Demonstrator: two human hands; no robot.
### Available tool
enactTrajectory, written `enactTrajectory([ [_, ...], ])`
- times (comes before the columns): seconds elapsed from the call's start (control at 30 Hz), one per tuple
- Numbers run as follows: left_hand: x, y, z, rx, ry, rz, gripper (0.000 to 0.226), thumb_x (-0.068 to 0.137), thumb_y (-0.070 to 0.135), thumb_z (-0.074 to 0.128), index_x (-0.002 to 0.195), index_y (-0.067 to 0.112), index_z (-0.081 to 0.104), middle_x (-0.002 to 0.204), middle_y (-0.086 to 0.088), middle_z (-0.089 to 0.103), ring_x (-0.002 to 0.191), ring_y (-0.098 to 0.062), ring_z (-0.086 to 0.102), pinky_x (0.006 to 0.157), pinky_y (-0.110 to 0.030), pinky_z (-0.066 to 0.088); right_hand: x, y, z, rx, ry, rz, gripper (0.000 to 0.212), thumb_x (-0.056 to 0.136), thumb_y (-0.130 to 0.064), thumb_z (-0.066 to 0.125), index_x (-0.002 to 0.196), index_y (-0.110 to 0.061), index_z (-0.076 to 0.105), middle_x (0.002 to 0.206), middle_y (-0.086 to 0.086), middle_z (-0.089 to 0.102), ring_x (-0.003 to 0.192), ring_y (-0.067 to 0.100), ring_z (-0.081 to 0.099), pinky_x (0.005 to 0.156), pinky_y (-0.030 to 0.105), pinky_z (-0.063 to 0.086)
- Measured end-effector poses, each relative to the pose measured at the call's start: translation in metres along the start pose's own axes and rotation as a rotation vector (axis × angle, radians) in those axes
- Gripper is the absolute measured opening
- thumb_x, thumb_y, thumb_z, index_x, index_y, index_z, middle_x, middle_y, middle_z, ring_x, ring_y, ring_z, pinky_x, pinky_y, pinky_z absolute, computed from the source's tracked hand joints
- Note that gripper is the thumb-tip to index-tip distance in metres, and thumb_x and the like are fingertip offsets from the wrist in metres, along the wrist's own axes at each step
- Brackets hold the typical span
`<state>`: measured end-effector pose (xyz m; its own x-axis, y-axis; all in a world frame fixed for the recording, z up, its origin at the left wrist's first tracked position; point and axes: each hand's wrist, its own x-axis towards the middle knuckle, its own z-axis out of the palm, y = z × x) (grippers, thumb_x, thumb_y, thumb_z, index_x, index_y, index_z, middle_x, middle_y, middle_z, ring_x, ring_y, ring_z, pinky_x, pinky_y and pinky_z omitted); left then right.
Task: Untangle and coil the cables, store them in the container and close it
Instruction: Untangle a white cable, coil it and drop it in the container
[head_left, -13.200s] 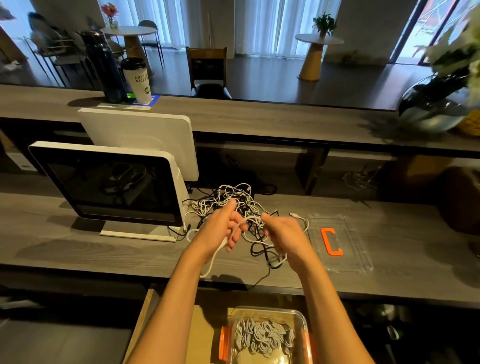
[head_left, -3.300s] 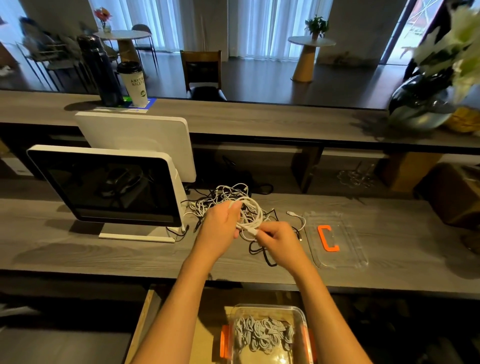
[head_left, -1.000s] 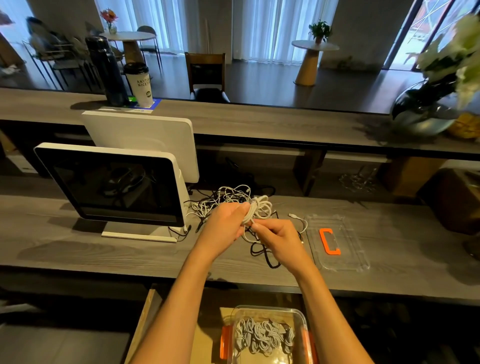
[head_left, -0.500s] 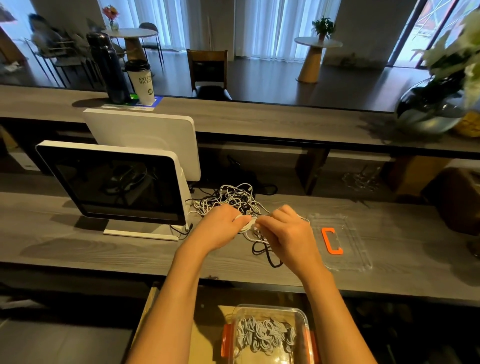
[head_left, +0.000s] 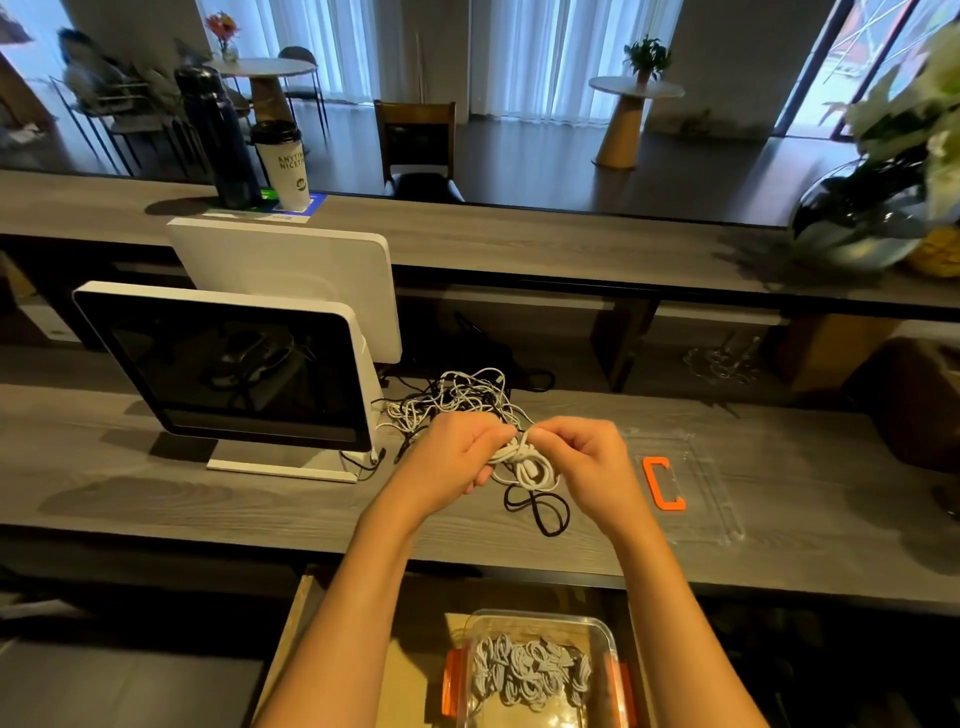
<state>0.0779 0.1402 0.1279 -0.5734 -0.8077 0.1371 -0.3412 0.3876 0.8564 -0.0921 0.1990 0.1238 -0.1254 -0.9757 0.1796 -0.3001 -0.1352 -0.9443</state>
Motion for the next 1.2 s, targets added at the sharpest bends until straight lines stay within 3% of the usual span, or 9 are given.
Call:
enactTrajectory([
  [0.23, -0.002, -0.004, 0.005, 0.043, 0.162, 0.359, 0.032, 0.101, 0.032, 0.048, 0.072, 0.026, 0.06, 0.056, 0.015, 0.049, 0.053, -0.002, 0.051, 0.055, -0.016, 0.04, 0.0, -0.013, -0.005, 0.589, -0.192, 0.419, 0.021, 0.085, -0.02, 0.07, 0.089, 0.0, 0.071, 0.083, 0.014, 0.064, 0.073, 0.02, 0.06, 0.064, 0.029, 0.055],
  [0.4, 0.002, -0.016, 0.007, 0.038, 0.241, 0.446, 0.031, 0.098, 0.04, 0.054, 0.082, 0.019, 0.069, 0.069, 0.024, 0.055, 0.067, 0.004, 0.056, 0.063, -0.011, 0.039, -0.002, -0.024, -0.01, 0.583, -0.238, 0.395, 0.021, 0.091, -0.014, 0.06, 0.096, 0.005, 0.067, 0.084, 0.019, 0.067, 0.071, 0.024, 0.066, 0.063, 0.029, 0.056],
  [0.5, 0.003, -0.011, 0.007, -0.221, 0.315, 0.263, 0.025, 0.09, 0.042, 0.058, 0.078, 0.022, 0.066, 0.066, 0.014, 0.06, 0.063, -0.001, 0.056, 0.06, -0.015, 0.043, -0.005, -0.022, -0.006, 0.352, -0.142, 0.205, 0.014, 0.093, -0.012, 0.063, 0.089, -0.006, 0.074, 0.083, 0.013, 0.072, 0.074, 0.024, 0.067, 0.069, 0.031, 0.057],
  [0.6, 0.007, -0.001, 0.007, -0.431, 0.35, -0.171, 0.057, 0.098, 0.058, 0.044, 0.079, 0.009, 0.066, 0.064, -0.002, 0.059, 0.055, -0.011, 0.054, 0.053, -0.023, 0.044, -0.004, -0.013, 0.002, -0.085, 0.036, -0.094, 0.007, 0.09, -0.015, 0.07, 0.088, -0.015, 0.077, 0.078, -0.004, 0.073, 0.073, 0.007, 0.065, 0.065, 0.024, 0.052],
  [0.7, 0.003, 0.0, 0.002, -0.441, 0.106, -0.489, 0.076, 0.094, 0.071, 0.026, 0.075, 0.009, 0.064, 0.062, -0.007, 0.06, 0.05, -0.015, 0.051, 0.048, -0.024, 0.04, -0.002, -0.001, 0.006, -0.363, 0.097, -0.417, 0.014, 0.09, -0.021, 0.069, 0.095, -0.009, 0.075, 0.09, -0.002, 0.072, 0.086, 0.006, 0.065, 0.076, 0.023, 0.054],
  [0.8, 0.0, 0.0, -0.001, -0.535, -0.092, -0.478, 0.069, 0.095, 0.069, 0.032, 0.077, 0.01, 0.061, 0.061, -0.006, 0.057, 0.049, -0.015, 0.048, 0.046, -0.023, 0.038, -0.003, 0.005, 0.006, -0.474, 0.059, -0.541, 0.02, 0.093, -0.023, 0.063, 0.099, -0.008, 0.073, 0.097, 0.001, 0.071, 0.093, 0.011, 0.065, 0.082, 0.024, 0.053],
  [0.9, 0.002, -0.001, 0.002, -0.505, -0.072, -0.402, 0.049, 0.103, 0.046, 0.043, 0.084, 0.006, 0.065, 0.064, -0.008, 0.062, 0.05, -0.014, 0.055, 0.047, -0.022, 0.043, -0.003, 0.007, 0.007, -0.52, 0.045, -0.573, 0.019, 0.092, -0.024, 0.064, 0.1, -0.01, 0.074, 0.099, 0.002, 0.071, 0.094, 0.012, 0.065, 0.081, 0.022, 0.054],
  [1.07, 0.002, -0.004, 0.003, -0.3, -0.067, -0.238, 0.035, 0.107, 0.027, 0.042, 0.091, 0.01, 0.068, 0.075, -0.006, 0.069, 0.065, -0.015, 0.066, 0.061, -0.025, 0.053, -0.003, -0.003, 0.008, -0.26, 0.127, -0.203, 0.012, 0.079, -0.013, 0.082, 0.086, -0.022, 0.077, 0.077, -0.009, 0.073, 0.074, 0.009, 0.068, 0.066, 0.028, 0.057],
  [1.2, 0.0, 0.0, 0.006, -0.208, -0.036, -0.091, 0.03, 0.107, 0.02, 0.042, 0.088, 0.015, 0.065, 0.072, -0.004, 0.068, 0.063, -0.013, 0.066, 0.061, -0.025, 0.054, 0.002, -0.008, 0.001, 0.05, 0.128, 0.071, 0.008, 0.074, -0.008, 0.084, 0.078, -0.013, 0.078, 0.072, 0.003, 0.075, 0.068, 0.019, 0.072, 0.064, 0.03, 0.059],
])
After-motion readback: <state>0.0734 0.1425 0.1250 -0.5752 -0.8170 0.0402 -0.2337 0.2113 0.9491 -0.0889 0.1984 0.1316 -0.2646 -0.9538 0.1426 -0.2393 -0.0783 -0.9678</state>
